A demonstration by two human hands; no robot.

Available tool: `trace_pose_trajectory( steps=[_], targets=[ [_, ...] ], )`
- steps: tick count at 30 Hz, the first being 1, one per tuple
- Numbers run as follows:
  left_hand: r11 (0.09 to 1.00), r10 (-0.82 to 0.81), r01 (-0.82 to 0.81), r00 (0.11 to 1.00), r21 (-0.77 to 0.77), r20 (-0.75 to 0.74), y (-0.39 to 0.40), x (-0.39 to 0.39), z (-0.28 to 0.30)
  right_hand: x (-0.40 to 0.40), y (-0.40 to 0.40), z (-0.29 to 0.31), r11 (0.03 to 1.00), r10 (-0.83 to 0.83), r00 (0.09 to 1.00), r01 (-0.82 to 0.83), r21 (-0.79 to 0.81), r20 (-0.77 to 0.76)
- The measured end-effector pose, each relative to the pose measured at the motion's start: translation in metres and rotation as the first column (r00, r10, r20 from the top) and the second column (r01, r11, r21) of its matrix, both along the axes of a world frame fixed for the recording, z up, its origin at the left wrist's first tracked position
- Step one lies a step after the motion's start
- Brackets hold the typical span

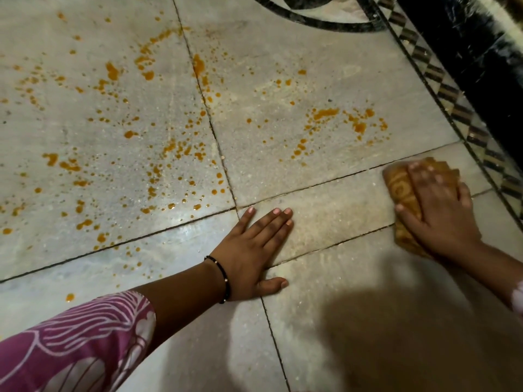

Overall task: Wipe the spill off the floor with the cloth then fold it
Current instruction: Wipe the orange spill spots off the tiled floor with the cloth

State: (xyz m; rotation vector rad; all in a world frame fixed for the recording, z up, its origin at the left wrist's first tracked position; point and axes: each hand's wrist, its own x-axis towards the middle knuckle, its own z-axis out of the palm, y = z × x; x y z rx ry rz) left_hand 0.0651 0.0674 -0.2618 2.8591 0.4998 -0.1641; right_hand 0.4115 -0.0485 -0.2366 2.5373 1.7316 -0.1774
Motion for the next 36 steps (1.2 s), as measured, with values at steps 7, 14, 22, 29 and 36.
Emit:
trace_pose_trajectory(
  steps=[7,14,22,29,36],
  targets=[
    [1.000,-0.008,0.008,1.000,0.016,0.004,0.000,0.000,0.000,-0.057,0.060,-0.004,0.966,0.254,0.966,-0.251,-0.055,0.051],
    [1.000,-0.006,0.005,1.000,0.015,0.029,0.000,0.000,-0.003,-0.047,-0.021,0.000,0.842,0.529,0.843,-0.536,-0.065,-0.095],
    [1.000,0.006,-0.006,1.000,0.001,-0.012,0.003,0.002,0.001,-0.020,0.053,-0.003,1.000,-0.021,1.000,0.021,0.005,0.021],
    [0.997,0.074,-0.074,0.997,-0.016,0.021,-0.005,0.003,-0.002,-0.036,0.001,-0.003,0.850,0.523,0.852,-0.524,-0.059,-0.039],
    [0.993,0.117,-0.115,0.993,-0.038,0.028,-0.009,0.004,0.000,0.011,0.086,-0.006,0.995,-0.074,0.997,0.073,0.066,0.015]
  ],
)
